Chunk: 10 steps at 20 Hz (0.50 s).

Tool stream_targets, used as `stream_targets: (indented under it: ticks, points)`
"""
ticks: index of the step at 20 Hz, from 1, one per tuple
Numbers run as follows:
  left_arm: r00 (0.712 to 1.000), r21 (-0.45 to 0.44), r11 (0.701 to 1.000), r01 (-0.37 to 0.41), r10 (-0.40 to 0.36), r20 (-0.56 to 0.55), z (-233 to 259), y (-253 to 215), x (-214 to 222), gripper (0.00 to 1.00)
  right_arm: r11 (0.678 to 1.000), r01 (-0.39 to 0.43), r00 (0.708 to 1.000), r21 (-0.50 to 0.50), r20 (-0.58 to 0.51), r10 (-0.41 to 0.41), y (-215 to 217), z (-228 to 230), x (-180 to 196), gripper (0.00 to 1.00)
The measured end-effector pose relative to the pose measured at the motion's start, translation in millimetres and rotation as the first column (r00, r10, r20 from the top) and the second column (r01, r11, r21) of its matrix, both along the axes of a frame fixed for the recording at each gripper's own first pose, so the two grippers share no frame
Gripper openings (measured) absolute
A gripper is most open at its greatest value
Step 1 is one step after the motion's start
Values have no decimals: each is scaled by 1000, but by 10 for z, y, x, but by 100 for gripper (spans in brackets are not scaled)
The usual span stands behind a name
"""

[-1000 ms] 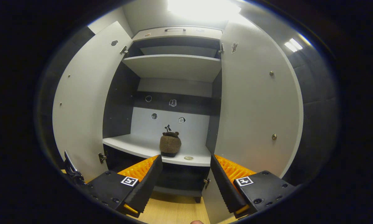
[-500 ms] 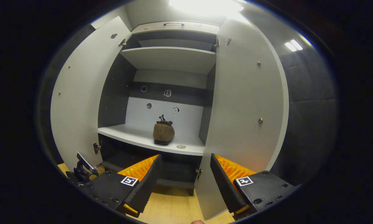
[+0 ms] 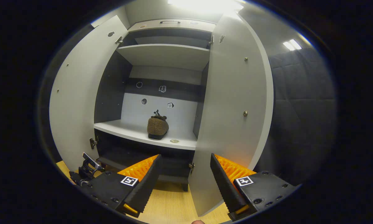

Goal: Grab one shoe with the right hand and put it into the shoe cabinet, grab the other shoe with the left hand and put it into the shoe cabinet; then close the right door with the right hand and the left door with the left hand.

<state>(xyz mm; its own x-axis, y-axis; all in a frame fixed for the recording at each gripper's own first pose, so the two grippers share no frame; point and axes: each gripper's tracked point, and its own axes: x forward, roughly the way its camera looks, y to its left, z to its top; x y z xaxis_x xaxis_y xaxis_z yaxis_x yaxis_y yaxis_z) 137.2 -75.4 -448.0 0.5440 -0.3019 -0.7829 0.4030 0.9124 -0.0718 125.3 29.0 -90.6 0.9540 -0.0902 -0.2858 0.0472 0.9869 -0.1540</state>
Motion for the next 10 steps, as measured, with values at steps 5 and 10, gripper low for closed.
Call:
stream_targets:
  ticks: [5, 10]
  points:
    - [999, 51, 998, -23, 22, 34, 49, 59, 54, 11, 1000, -14, 1000, 13, -9, 14, -33, 30, -117, 97]
    - [993, 17, 995, -102, 101, 57, 244, 32, 182, 2, 999, -42, 999, 27, -7, 42, -43, 89, -221, 98]
